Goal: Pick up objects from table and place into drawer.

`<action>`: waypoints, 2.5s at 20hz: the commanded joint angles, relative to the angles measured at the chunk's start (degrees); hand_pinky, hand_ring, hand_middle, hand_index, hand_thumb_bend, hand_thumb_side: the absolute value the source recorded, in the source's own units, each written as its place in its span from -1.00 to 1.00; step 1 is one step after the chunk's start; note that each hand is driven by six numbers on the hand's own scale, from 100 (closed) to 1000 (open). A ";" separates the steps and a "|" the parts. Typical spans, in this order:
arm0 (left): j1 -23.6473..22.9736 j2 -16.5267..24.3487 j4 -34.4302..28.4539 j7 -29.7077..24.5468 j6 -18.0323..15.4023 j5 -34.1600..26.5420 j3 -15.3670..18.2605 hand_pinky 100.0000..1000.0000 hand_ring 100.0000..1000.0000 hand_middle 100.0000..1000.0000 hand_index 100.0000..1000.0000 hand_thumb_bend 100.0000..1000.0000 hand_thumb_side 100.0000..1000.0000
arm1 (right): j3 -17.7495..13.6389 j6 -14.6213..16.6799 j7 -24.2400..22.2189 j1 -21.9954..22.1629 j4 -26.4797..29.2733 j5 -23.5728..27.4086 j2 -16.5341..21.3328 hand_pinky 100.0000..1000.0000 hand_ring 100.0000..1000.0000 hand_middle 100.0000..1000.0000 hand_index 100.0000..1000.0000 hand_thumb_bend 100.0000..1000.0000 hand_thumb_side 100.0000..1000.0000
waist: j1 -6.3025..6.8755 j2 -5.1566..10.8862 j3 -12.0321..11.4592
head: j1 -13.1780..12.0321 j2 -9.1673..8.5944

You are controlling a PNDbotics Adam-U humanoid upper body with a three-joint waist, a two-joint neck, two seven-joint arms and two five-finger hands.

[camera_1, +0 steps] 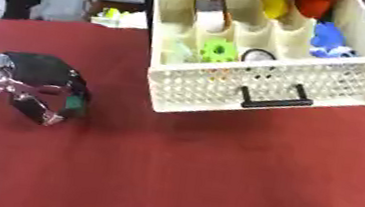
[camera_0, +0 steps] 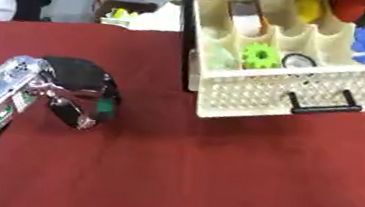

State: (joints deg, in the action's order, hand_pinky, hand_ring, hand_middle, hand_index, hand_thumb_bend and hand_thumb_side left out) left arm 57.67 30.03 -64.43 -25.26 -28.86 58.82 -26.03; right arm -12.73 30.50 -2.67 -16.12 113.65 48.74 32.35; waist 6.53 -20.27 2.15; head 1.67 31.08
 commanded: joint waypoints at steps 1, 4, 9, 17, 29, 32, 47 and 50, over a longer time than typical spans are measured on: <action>1.41 0.68 -0.29 0.37 0.20 -0.80 0.16 0.18 0.20 -0.06 0.41 -1.00 -0.54 | -0.68 -0.10 0.17 -0.62 0.94 0.03 0.86 0.30 0.33 0.08 0.33 -1.00 1.00 | -0.48 1.07 0.07 | 0.06 -0.67; 1.43 0.61 -0.21 0.60 0.34 -1.13 0.12 0.10 0.14 -0.14 0.30 -1.00 -0.55 | -0.69 -0.06 0.24 -0.61 0.94 0.09 0.86 0.30 0.33 0.08 0.33 -1.00 1.00 | -0.54 1.14 0.12 | 0.04 -0.67; 1.53 0.64 -0.18 0.55 0.45 -1.95 0.06 0.08 0.10 -0.18 0.27 -1.00 -0.56 | -0.71 -0.15 0.43 -0.57 0.94 0.23 0.92 0.30 0.33 0.08 0.33 -1.00 1.00 | -0.57 1.36 0.06 | 0.07 -0.58; 1.49 0.88 -0.76 0.13 0.70 -3.41 0.00 0.01 0.05 -0.23 0.22 -1.00 -0.57 | -0.76 -0.19 0.68 -0.41 0.94 0.17 0.95 0.31 0.33 0.08 0.33 -1.00 1.00 | -0.68 1.68 0.02 | 0.20 -0.42; 1.85 1.92 -4.06 0.60 1.82 -6.75 0.18 -0.02 0.02 -0.24 0.20 -1.00 -0.59 | -0.78 -0.13 1.18 -0.19 0.94 0.75 1.14 0.31 0.34 0.09 0.33 -1.00 1.00 | -1.01 2.39 0.00 | 0.23 -0.31; 1.96 2.13 -5.08 0.37 2.17 -7.90 0.13 -0.02 0.02 -0.24 0.20 -1.00 -0.59 | -0.80 -0.15 1.35 -0.20 0.94 0.94 1.17 0.31 0.34 0.09 0.33 -1.00 1.00 | -1.11 2.54 0.02 | 0.22 -0.29; 2.59 3.98 -11.66 -2.97 5.86 -17.88 2.89 -0.03 0.00 -0.24 0.19 -1.00 -0.62 | -0.99 0.03 2.61 0.54 0.94 2.57 2.07 0.31 0.34 0.10 0.34 -1.00 1.00 | -1.61 4.62 -0.52 | 0.26 0.27; 2.83 4.32 -12.71 -3.61 6.50 -19.59 3.37 -0.04 0.00 -0.25 0.18 -1.00 -0.63 | -1.03 0.04 2.93 0.68 0.94 3.01 2.33 0.31 0.34 0.10 0.34 -1.00 1.00 | -1.70 5.10 -0.65 | 0.31 0.41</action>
State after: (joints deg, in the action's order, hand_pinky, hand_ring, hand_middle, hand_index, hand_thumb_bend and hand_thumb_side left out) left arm 59.09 32.29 -75.92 -28.67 -22.73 40.14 -23.76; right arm -13.08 30.56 -0.04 -15.10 113.65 51.15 32.58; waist 5.18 -16.49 1.54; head 1.89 31.24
